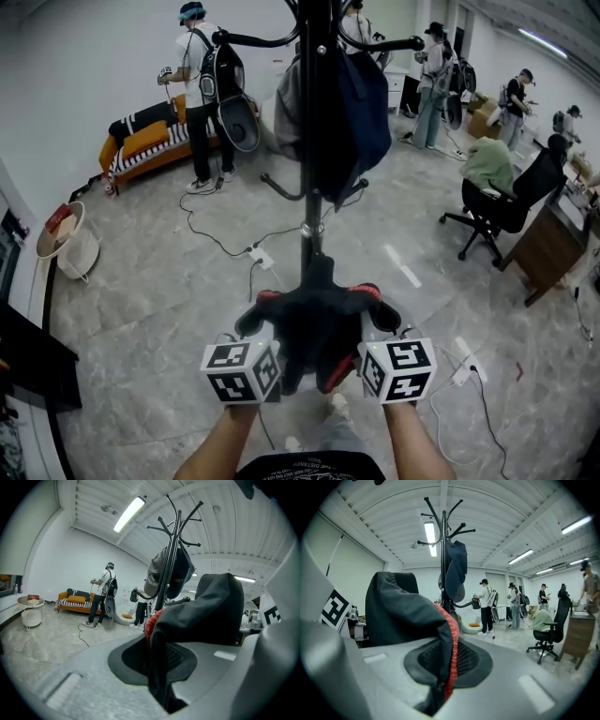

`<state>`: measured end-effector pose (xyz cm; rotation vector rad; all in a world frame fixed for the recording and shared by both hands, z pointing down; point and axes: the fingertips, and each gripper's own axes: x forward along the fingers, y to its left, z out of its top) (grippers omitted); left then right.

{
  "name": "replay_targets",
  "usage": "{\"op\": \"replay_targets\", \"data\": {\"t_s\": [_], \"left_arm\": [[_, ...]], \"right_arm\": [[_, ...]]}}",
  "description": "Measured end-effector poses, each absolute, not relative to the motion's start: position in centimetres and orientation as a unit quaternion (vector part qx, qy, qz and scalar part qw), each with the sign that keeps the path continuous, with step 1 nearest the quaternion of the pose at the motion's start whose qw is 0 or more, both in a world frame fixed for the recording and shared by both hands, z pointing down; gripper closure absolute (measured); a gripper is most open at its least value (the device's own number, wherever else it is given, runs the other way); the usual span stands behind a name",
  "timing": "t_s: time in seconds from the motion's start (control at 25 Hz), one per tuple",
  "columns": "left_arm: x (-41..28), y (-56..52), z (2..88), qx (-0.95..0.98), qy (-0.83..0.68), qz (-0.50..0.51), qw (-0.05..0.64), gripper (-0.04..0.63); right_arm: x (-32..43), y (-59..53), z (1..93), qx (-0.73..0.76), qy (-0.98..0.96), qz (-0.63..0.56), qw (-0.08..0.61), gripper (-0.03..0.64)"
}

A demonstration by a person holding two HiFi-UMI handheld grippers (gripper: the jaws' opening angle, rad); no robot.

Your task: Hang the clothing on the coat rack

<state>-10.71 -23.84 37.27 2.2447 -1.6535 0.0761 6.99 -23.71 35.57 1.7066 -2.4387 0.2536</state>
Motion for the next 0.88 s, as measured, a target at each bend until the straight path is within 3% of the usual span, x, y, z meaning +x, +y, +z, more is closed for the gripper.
{"op": "replay_targets", "data": {"t_s": [0.88], "left_arm": [[-10.7, -30.0, 39.0, 0.772, -0.602, 0.039, 0.200, 0.563]], "right_arm": [[6.8, -30.5, 36.9, 0.549, -0.824, 0.106, 0.093, 0.592]]}}
